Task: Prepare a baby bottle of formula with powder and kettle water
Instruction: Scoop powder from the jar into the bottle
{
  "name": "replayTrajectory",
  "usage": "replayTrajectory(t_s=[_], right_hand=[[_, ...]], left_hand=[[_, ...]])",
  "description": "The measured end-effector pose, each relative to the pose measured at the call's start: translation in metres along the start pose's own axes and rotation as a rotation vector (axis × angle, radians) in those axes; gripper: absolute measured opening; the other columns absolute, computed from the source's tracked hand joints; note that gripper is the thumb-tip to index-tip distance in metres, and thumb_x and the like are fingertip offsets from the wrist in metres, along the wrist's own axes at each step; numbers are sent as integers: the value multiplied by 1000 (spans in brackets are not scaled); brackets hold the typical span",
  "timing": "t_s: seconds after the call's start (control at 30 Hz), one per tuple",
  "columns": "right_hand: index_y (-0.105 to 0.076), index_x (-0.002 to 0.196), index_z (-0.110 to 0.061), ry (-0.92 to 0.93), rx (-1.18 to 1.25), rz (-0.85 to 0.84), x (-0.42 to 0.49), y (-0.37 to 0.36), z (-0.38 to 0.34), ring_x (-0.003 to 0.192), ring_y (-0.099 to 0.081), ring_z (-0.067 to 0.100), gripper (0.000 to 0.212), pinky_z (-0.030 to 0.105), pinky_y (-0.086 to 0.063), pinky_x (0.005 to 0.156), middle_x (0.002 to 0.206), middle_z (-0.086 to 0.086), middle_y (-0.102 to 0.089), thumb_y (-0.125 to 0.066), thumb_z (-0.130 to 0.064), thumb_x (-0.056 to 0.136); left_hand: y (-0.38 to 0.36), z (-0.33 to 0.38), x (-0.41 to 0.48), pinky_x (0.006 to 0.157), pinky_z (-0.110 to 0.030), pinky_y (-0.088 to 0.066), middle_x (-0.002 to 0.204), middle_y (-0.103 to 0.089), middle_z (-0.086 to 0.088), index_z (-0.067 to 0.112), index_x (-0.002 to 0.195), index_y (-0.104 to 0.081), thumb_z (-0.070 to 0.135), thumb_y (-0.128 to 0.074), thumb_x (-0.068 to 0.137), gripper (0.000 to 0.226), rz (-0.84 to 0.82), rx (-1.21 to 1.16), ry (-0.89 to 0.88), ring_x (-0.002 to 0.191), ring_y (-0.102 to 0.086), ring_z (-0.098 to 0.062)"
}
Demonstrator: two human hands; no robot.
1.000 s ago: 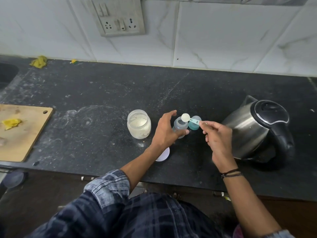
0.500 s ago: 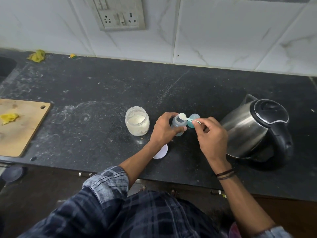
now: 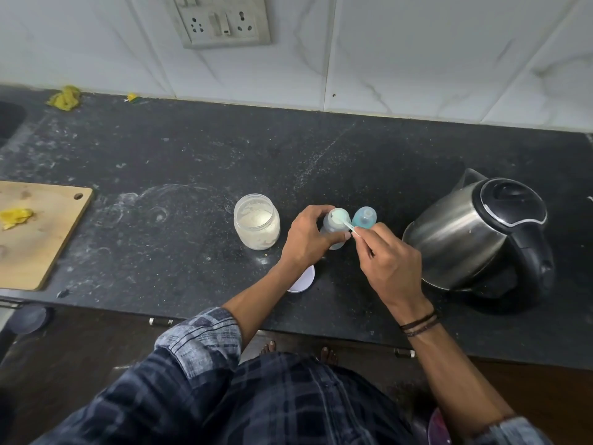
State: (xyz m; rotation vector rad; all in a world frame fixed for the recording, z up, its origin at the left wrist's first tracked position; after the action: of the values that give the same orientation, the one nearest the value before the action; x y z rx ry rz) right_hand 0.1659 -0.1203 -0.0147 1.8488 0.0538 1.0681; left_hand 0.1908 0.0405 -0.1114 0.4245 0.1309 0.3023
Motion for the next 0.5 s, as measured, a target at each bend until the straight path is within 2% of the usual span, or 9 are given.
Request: replayTrajectory(t_s=[0.17, 0.5], right_hand=[[-73, 91, -7, 22, 3, -25, -1, -5, -2, 53, -57, 20, 20, 37, -49, 42, 78, 3, -63, -60, -15, 104], [-75, 98, -4, 21, 48, -43, 0, -1, -2, 54, -57, 19, 18, 36, -50, 42, 80, 5, -64, -60, -14, 103]], left_hand=[[0, -1, 1, 98, -32, -51, 118, -64, 11, 30, 115, -63, 35, -90, 69, 54, -3, 4, -7, 109, -61, -6], [-1, -2, 1, 100, -32, -50, 120, -64, 9, 25, 120, -63, 34, -89, 71, 56, -14, 17, 7, 111, -60, -9]])
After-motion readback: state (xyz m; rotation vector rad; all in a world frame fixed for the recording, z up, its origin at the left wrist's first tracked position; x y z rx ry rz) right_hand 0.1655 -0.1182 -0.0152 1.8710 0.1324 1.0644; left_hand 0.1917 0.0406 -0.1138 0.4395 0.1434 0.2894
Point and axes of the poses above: each hand's wrist, its own x-axis towards the middle knuckle, its own y-axis out of the back of the hand, z = x × y, the point moved 10 cm from there along x, towards the middle knuckle
